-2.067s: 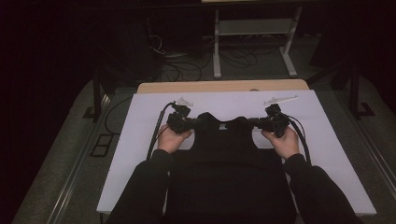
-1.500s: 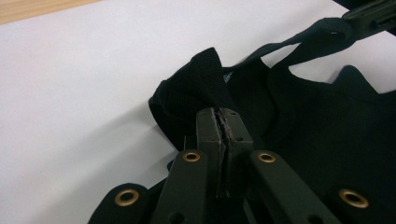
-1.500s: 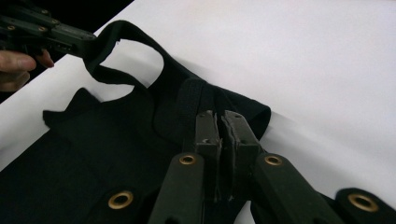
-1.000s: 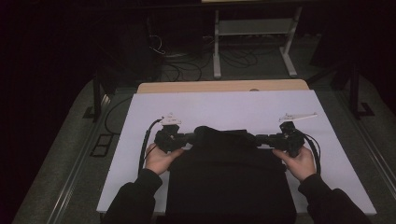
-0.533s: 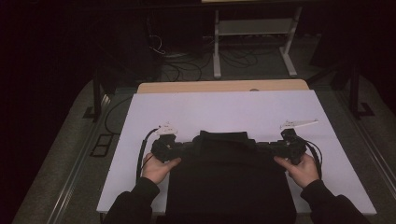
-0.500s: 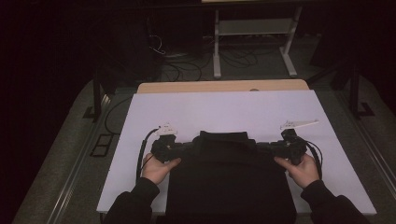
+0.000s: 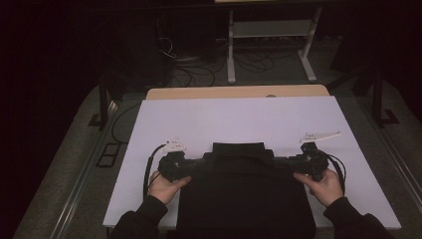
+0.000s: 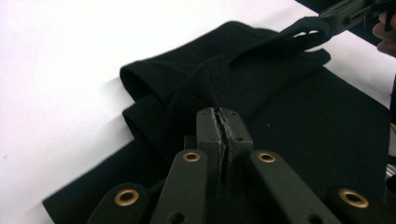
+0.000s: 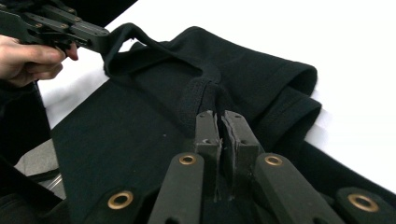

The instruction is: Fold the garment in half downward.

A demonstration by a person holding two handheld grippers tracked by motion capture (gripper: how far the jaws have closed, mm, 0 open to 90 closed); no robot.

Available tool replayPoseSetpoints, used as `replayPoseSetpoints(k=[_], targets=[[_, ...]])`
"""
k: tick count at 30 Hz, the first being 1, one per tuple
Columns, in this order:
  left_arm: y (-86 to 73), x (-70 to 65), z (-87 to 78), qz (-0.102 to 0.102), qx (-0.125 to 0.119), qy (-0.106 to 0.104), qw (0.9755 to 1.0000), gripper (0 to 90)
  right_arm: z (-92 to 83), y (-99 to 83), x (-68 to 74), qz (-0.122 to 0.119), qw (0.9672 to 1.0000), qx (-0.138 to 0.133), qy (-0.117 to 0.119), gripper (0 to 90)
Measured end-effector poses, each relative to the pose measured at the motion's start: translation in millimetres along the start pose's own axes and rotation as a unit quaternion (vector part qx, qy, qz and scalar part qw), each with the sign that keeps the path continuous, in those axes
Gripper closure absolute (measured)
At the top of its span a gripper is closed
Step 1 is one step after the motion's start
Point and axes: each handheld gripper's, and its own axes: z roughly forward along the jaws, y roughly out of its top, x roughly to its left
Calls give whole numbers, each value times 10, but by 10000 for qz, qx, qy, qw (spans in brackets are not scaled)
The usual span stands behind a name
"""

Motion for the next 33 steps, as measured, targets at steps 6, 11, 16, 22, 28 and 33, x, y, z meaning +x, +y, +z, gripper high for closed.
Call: replayPoseSetpoints(k=[6, 11, 16, 22, 28, 33], targets=[[-77, -59, -69, -5, 9, -52, 10000, 867, -21, -75, 60, -13, 9999, 93, 51, 837], [-152, -73, -119, -80, -25, -245, 9997, 867, -54, -120, 64, -16, 9999, 123, 97, 836], [-195, -111, -131, -67, 48, -275, 9996, 867, -60, -167, 85, -24, 9996, 227, 150, 837], [-239, -172, -167, -38, 98, -328, 9994, 867, -80, -227, 129, -36, 9992, 335, 199, 837], [-273, -230, -194, -1, 139, -392, 9991, 867, -92, -277, 165, -37, 9989, 397, 251, 837], [-313, -324, -231, 98, 149, -436, 9989, 867, -105, -320, 218, -22, 9982, 496, 322, 837]])
